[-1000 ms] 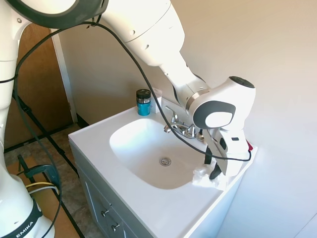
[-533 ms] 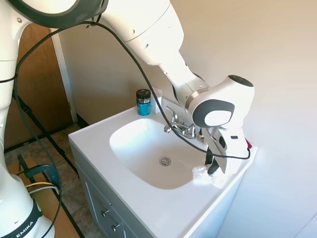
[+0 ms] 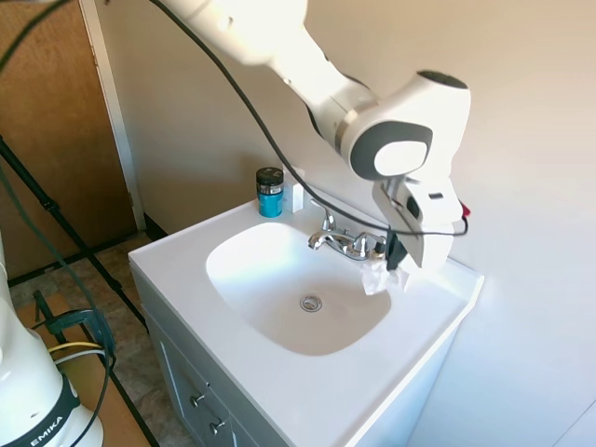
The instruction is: Throw the tissue in the trash bin
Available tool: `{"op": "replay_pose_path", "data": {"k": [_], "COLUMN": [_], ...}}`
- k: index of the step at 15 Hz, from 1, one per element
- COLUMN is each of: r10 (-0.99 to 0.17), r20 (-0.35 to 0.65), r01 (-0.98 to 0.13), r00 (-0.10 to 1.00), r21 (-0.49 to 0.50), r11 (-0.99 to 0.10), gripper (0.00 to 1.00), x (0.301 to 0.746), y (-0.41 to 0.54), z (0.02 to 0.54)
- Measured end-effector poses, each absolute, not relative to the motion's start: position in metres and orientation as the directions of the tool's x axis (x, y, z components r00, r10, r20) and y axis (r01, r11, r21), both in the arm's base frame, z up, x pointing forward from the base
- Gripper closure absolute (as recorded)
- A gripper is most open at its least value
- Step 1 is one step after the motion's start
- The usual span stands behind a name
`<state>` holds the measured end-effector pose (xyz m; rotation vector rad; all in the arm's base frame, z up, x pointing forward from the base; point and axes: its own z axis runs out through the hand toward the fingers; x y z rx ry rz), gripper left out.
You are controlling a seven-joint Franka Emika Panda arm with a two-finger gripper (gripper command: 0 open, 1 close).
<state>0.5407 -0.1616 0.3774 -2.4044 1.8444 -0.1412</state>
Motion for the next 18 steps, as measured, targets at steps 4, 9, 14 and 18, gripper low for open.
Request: {"op": "replay_pose_path", "data": {"k": [4, 9, 14, 18], "r10": [-0.924, -0.84, -0.76, -0.719], "r20": [0.081, 0.15, 0.155, 0.093], "r01": [-0.901, -0.816, -0.75, -0.713], "r00": [0.374, 0.522, 0.631, 0.689], "r21": [-0.206, -0.198, -0.132, -0.091], "r11": [-0.382, -0.543, -0.649, -0.695], "gripper": [1.0, 1.0, 1.0, 1.0], "x": [0.514, 0.472, 0.449, 0.459], "y": [-0.017, 0.187, 0.317, 0.379], "z": [0.454, 0.45, 0.367, 0.294]}}
